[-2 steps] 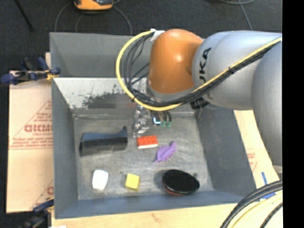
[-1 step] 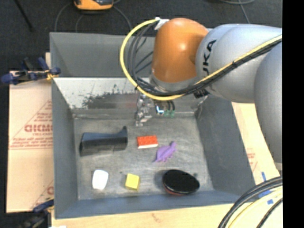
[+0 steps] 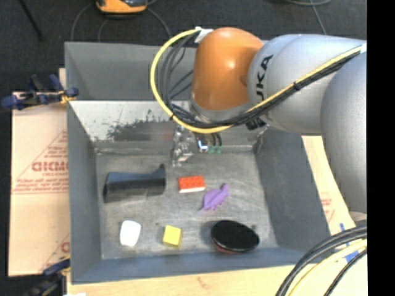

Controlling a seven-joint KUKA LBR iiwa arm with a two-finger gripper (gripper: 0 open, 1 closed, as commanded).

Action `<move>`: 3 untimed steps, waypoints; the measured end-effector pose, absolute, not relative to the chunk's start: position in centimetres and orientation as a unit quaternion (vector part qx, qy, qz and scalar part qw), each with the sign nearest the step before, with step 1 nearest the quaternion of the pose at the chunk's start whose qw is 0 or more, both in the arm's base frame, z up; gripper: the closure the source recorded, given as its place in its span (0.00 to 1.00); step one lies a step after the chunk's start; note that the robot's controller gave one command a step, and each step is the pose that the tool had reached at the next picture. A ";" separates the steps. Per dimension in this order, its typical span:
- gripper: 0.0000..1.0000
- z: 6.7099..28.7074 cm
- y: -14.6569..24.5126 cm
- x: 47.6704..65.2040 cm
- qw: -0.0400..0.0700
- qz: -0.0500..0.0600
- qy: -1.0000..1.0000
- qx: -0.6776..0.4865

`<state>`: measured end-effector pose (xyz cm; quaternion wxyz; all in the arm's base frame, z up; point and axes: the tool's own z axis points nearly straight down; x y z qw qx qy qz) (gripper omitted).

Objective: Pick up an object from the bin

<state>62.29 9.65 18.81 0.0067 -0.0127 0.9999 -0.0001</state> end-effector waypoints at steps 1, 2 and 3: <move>1.00 22.0 6.8 61.9 0.002 0.000 0.997 -0.074; 0.00 13.3 12.1 56.5 0.003 0.001 1.000 -0.029; 0.00 12.8 12.7 56.0 0.001 0.001 1.000 -0.030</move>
Offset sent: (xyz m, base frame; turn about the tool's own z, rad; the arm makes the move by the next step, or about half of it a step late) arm -0.0638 0.0304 -0.0607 -0.0329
